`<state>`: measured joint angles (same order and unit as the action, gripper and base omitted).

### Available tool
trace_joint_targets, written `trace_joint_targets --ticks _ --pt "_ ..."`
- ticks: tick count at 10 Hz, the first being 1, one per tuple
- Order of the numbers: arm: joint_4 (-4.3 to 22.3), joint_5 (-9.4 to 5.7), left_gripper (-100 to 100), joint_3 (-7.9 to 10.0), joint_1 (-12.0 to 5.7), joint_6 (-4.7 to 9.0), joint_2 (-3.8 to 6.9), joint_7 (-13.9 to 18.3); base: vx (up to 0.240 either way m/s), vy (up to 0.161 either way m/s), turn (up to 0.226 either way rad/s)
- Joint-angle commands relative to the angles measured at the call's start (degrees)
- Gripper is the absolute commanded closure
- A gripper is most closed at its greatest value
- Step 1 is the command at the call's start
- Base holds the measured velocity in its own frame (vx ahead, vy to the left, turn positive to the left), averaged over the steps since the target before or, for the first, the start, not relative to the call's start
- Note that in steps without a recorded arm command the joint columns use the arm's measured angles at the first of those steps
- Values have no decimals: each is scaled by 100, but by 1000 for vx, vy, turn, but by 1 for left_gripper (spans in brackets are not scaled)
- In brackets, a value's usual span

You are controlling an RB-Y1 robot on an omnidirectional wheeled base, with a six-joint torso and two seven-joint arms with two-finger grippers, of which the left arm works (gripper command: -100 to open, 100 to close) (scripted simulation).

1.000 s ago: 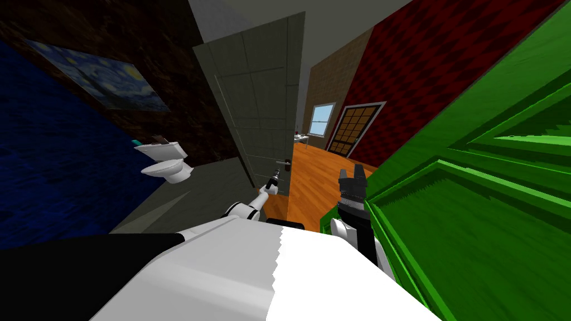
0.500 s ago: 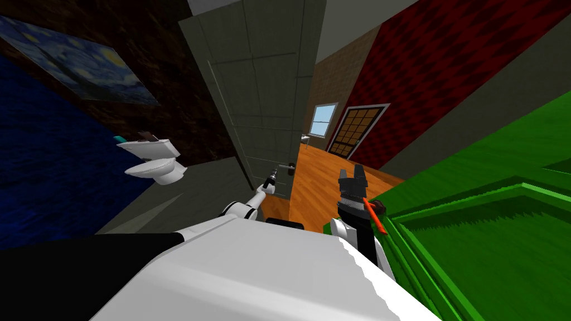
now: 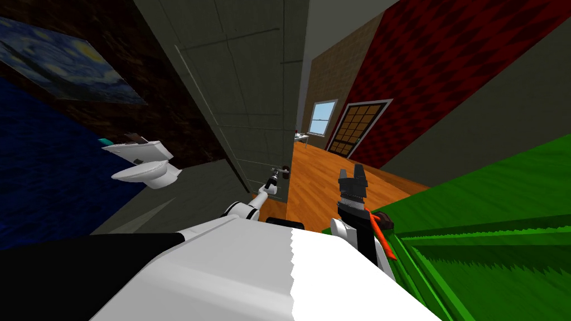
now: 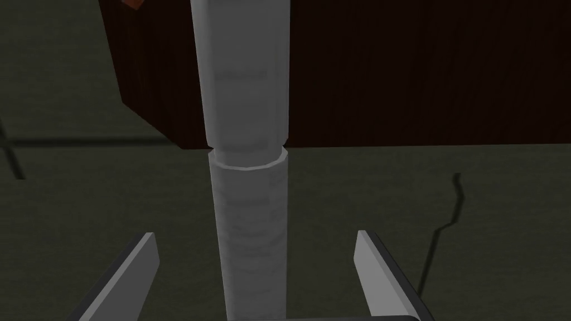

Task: Push the door open

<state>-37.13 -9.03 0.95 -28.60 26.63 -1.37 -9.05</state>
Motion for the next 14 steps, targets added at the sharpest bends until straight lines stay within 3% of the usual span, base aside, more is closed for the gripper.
trace_joint_targets --ticks 1,2,7,8,11,14 --pt "0 0 -100 0 0 0 0 0 40 -72 9" --pt "0 0 100 0 0 0 0 0 -8 8 6" --pt "0 0 100 0 0 0 0 0 -7 12 -11" --pt "113 -155 100 84 -61 54 145 -164 115 4 22" --pt "130 -181 100 100 -73 66 162 -192 94 1 5" --pt "264 -390 100 232 -163 156 241 -416 107 -4 23"
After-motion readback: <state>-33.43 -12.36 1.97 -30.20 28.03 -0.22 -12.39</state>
